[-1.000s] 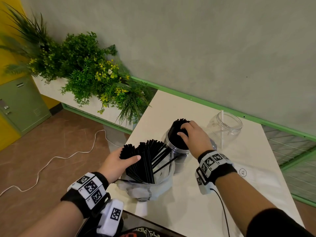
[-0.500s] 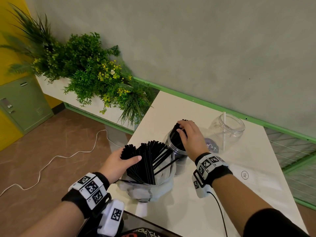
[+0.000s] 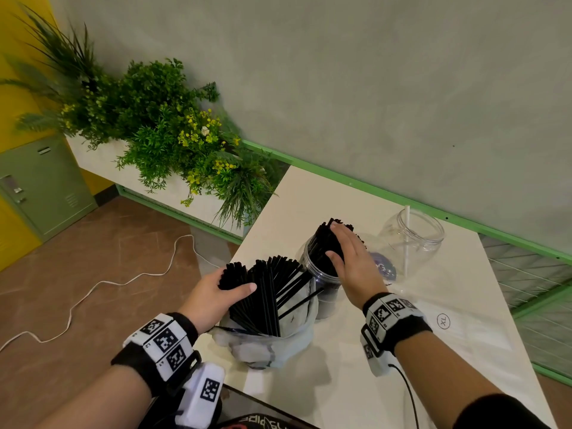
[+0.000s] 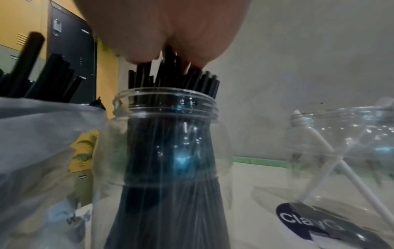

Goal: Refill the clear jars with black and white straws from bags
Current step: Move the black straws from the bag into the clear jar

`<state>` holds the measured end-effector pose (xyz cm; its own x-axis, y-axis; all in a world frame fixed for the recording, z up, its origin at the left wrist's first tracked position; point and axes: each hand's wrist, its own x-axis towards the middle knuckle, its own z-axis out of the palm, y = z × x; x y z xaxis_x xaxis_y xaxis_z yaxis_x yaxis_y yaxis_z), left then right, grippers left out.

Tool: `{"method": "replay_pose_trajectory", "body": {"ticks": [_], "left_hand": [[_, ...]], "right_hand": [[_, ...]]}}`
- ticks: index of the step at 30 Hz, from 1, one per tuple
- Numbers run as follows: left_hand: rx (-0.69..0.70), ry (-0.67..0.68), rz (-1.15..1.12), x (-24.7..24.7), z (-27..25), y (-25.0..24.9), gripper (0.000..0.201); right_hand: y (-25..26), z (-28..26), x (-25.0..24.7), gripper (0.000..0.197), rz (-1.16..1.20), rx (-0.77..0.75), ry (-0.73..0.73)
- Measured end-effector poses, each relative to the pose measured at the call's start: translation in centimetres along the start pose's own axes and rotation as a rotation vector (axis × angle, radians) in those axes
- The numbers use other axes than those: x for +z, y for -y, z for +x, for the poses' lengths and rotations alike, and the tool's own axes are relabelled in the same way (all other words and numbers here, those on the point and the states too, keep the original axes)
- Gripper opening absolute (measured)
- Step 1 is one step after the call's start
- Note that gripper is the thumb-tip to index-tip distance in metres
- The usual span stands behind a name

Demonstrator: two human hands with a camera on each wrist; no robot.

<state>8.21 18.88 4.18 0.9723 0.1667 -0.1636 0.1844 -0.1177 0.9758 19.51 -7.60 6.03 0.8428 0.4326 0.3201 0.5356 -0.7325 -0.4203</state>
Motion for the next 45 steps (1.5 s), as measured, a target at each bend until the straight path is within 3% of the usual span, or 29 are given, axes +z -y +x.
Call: {"method": "replay_pose_trajectory", "body": {"ticks": [5, 8, 11, 14, 16, 18, 25, 27, 29, 32, 37, 42, 45], "left_hand": [[-0.015, -0.017, -0.006, -0.1, 0.1, 0.1, 0.018], [-0.014, -0.016, -0.007, -0.2, 0.0, 0.1, 0.018], [-0.012, -0.014, -0.013, -0.3, -0.1, 0.0, 0.018], [-0.013, -0.019, -0.024, -0.3, -0.2, -0.1, 0.018], [-0.011, -0.03, -0.025, -0.3, -0.2, -0.1, 0.016], [-0.008, -0.035, -0.018, -0.2, -0.2, -0.1, 0.014], [-0.007, -0.035, -0.02, -0.4, -0.3, -0.5, 0.015], [-0.01, -0.038, -0.022, -0.4, -0.2, -0.6, 0.014], [-0.016, -0.037, -0.027, -0.3, -0.2, -0.6, 0.013], [-0.017, -0.039, -0.017, -0.2, -0.3, -0.6, 0.012], [-0.015, -0.03, -0.022, -0.2, -0.5, -0.7, 0.012], [-0.016, -0.034, -0.008, -0.3, -0.5, -0.8, 0.012], [-0.019, -0.029, 0.007, -0.2, -0.4, -0.8, 0.013]], "right_hand": [[0.7, 1.9, 1.4, 0.044, -0.195, -0.234, 0.048], [1.1, 3.5, 1.6, 0.034, -0.369, -0.275, 0.028], [1.2, 4.9, 0.7, 0.052, -0.464, -0.147, 0.045], [0.2, 6.1, -0.2, 0.065, -0.513, 0.03, 0.172], [-0.2, 6.5, -0.5, 0.06, -0.445, 0.078, 0.278], [-0.3, 6.5, -0.4, 0.053, -0.373, 0.088, 0.277], [0.3, 6.5, -0.1, 0.041, -0.339, 0.017, -0.113], [0.3, 6.7, -0.3, 0.047, -0.409, 0.079, -0.045], [0.0, 6.9, -0.4, 0.053, -0.439, 0.131, 0.128], [-0.5, 7.2, -0.5, 0.046, -0.308, 0.152, 0.27], [-0.5, 7.0, 0.0, 0.043, -0.254, 0.15, 0.174], [-0.3, 6.7, -0.1, 0.037, -0.1, 0.108, -0.048], [-0.3, 7.1, -0.3, 0.049, -0.195, 0.078, 0.154]]}}
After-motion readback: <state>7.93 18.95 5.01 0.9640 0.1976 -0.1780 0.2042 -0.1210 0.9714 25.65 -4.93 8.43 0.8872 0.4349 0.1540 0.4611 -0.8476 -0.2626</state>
